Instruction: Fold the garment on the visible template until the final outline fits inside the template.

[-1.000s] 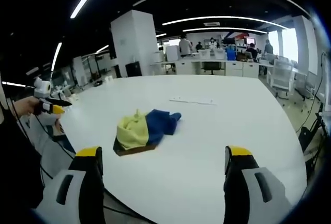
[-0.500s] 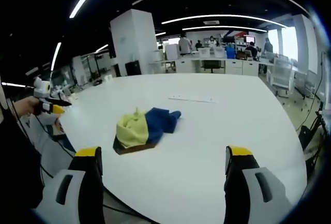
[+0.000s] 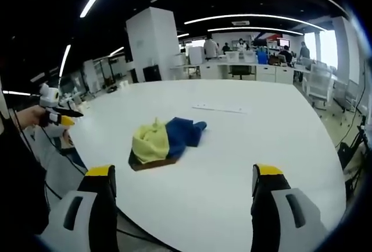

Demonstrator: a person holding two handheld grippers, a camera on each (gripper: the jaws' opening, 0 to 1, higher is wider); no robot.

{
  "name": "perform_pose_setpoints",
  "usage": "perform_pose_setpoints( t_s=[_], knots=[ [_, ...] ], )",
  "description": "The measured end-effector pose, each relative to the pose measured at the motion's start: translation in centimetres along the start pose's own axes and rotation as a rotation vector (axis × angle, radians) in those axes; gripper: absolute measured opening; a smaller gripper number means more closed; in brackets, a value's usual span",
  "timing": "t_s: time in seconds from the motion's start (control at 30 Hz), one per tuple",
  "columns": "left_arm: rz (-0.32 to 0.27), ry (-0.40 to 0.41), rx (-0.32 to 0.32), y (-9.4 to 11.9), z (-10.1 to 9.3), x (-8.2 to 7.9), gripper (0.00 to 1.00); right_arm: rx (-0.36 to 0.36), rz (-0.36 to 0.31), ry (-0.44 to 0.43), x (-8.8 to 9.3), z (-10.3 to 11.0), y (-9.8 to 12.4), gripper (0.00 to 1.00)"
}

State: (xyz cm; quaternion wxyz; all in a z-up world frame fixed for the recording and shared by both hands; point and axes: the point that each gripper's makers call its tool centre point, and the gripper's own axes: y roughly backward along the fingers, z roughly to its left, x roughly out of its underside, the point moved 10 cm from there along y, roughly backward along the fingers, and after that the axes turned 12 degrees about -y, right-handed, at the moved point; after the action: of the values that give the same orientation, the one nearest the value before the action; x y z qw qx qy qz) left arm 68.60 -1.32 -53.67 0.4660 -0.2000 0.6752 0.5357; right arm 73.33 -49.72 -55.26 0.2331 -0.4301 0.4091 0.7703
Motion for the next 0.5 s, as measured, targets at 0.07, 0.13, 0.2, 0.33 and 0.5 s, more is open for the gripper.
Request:
perform_pose_setpoints(
  t_s=[0.07, 0.13, 0.2, 0.33, 0.5],
  knots=[
    [0.003, -0.002, 0.005, -0.2, -0.1, 0.1, 0.94, 0.000, -0.002, 0.004, 0.0, 0.0, -0.1, 0.96],
    [0.001, -0.008, 0.010, -0.4, -0.3, 0.1, 0.93, -0.007, 0.000, 0.001, 0.0, 0.1, -0.3, 0.95],
    [-0.003, -0.015, 0.014, -0.6, -0.4, 0.1, 0.93, -0.014, -0.003, 0.003, 0.0, 0.1, -0.6, 0.94],
    [0.002, -0.025, 0.020, -1.2, -0.9, 0.3, 0.90, -0.038, 0.019, 0.014, 0.2, 0.3, -1.5, 0.91],
    [0.014, -0.064, 0.011, -1.8, -1.6, 0.6, 0.87, -0.073, 0.014, 0.069, 0.1, 0.6, -2.3, 0.86]
  ],
)
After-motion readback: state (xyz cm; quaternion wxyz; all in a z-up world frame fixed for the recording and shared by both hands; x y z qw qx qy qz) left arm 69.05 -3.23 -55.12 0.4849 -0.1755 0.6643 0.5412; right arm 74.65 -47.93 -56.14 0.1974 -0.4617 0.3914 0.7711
